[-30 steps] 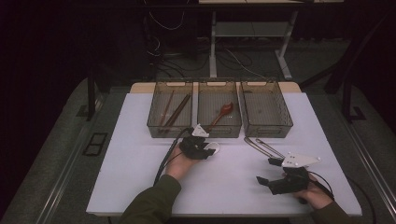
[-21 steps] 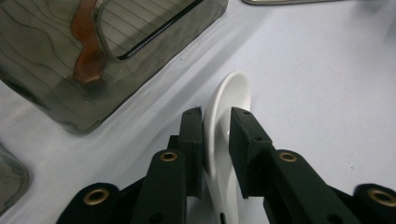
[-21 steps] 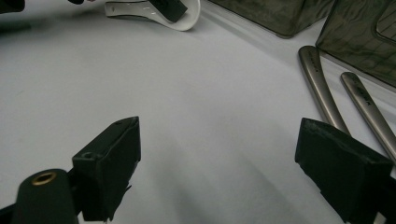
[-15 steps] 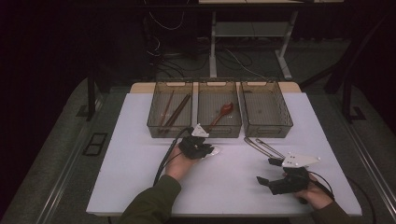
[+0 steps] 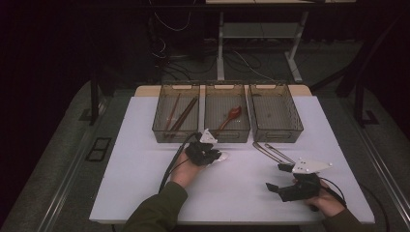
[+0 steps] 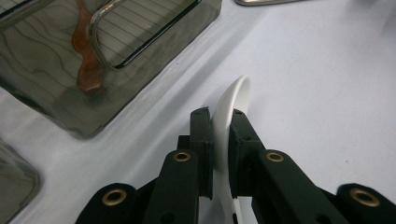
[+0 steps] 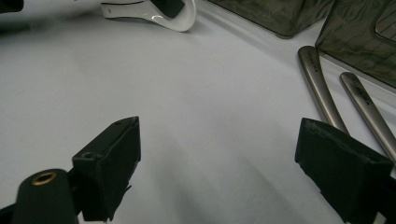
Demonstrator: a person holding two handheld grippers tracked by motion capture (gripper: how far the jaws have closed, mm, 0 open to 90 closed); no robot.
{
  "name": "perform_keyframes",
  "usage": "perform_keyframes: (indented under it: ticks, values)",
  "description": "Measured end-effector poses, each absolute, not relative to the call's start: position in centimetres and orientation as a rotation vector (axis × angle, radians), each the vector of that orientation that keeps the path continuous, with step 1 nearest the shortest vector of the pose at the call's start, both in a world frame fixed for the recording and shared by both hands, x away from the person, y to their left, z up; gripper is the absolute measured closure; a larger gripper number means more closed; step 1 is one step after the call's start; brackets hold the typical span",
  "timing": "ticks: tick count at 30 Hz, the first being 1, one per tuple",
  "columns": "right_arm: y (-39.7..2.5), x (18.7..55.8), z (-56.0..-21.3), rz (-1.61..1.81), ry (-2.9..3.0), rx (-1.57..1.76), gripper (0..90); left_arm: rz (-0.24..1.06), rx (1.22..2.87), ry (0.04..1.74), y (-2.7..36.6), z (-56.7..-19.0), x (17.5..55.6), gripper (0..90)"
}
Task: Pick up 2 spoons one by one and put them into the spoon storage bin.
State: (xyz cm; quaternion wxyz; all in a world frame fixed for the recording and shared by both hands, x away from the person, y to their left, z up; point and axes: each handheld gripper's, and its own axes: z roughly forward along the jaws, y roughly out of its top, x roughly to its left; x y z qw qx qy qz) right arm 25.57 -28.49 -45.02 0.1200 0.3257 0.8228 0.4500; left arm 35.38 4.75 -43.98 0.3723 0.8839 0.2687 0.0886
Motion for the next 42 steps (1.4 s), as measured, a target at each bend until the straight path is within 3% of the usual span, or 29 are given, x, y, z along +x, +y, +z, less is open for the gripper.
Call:
perform_keyframes:
  ticks: [23,42]
  values:
    - [-28.5,25.6,-45.0,1.327,2.405,0.953,14.2,0.151,2.242,0.643,5.6,-42.3,34.3,81.9]
    - [-28.5,25.7,-45.1,1.318,2.404,0.954,14.2,0.16,2.211,0.575,4.6,-38.4,36.1,81.9]
